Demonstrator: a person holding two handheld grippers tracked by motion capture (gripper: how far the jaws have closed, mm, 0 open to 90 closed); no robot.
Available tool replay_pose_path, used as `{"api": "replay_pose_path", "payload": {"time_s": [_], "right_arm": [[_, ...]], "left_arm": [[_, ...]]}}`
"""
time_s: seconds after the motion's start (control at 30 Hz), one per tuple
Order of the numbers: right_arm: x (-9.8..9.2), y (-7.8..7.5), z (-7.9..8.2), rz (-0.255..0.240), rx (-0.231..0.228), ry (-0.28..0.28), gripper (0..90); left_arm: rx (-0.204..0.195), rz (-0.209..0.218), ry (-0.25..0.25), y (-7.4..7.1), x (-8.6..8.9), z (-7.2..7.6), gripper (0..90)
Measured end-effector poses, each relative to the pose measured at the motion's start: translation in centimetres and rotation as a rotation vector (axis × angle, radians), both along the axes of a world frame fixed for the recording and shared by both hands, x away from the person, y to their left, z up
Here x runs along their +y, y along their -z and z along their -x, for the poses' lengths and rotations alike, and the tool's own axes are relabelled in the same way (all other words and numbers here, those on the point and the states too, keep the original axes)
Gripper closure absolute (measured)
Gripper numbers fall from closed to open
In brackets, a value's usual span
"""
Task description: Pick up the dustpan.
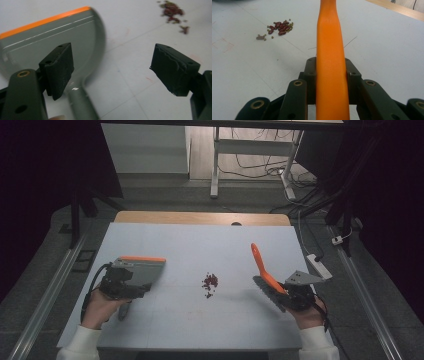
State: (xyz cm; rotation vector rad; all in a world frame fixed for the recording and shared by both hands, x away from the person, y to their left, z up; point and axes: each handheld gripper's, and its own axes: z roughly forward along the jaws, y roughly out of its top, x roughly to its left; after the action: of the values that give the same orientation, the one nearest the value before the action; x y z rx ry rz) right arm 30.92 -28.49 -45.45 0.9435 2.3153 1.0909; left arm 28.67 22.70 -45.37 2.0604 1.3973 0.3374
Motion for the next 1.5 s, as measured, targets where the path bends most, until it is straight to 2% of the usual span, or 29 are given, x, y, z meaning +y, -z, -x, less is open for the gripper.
{"api": "replay_pose_path", "payload": {"time_s": [0.03, 0.1, 0.2, 0.23, 0.3, 0.47, 0.57, 0.73, 1.0, 1.1, 1.23, 1.37, 1.5], "right_arm": [[0.1, 0.0, 0.0, -0.004, 0.003, 0.0, 69.8], [0.2, -0.1, 0.1, -0.011, 0.003, -0.009, 69.8], [0.5, -0.2, 0.1, -0.012, 0.003, -0.015, 69.8], [0.5, -0.1, 0.1, -0.009, 0.002, -0.02, 69.8], [0.5, -0.1, 0.1, -0.007, 0.002, -0.02, 69.8], [0.6, 0.2, 0.0, 0.005, 0.01, -0.018, 69.8], [0.6, 0.2, -0.1, 0.006, 0.01, -0.02, 69.8], [0.7, 0.3, 0.0, 0.013, 0.013, -0.02, 69.8], [0.7, 0.4, 0.0, 0.011, 0.013, -0.02, 69.8], [0.8, 0.5, -0.1, 0.018, 0.018, -0.02, 69.8], [0.9, 0.6, -0.1, 0.021, 0.017, -0.024, 69.8], [1.0, 0.5, 0.0, 0.022, 0.013, -0.027, 69.8], [0.9, 0.5, 0.0, 0.019, 0.011, -0.024, 69.8]], "left_arm": [[0.0, 0.0, 0.0, 0.0, 0.0, 0.0, 18.7], [0.032, 0.018, -0.028, 0.0, 0.6, 0.0, 17.2], [0.051, 0.02, -0.053, 0.0, 1.1, 0.0, 16.6], [0.077, 0.02, -0.068, 0.0, 1.6, 0.1, 16.4], [0.092, 0.022, -0.072, 0.1, 1.9, 0.0, 16.1], [0.143, 0.039, -0.132, 0.8, 3.2, -0.2, 15.5], [0.187, 0.042, -0.135, 1.6, 3.4, -0.4, 15.5], [0.208, 0.056, -0.127, 2.4, 3.7, -0.5, 11.9], [0.267, 0.032, -0.124, 3.7, 3.7, -0.7, 12.5], [0.293, 0.009, -0.128, 4.1, 3.7, -0.8, 13.8], [0.306, 0.006, -0.13, 4.6, 3.7, -1.0, 14.6], [0.309, 0.024, -0.139, 5.0, 3.7, -1.2, 17.1], [0.318, 0.016, -0.151, 5.6, 3.8, -1.4, 17.9]]}}
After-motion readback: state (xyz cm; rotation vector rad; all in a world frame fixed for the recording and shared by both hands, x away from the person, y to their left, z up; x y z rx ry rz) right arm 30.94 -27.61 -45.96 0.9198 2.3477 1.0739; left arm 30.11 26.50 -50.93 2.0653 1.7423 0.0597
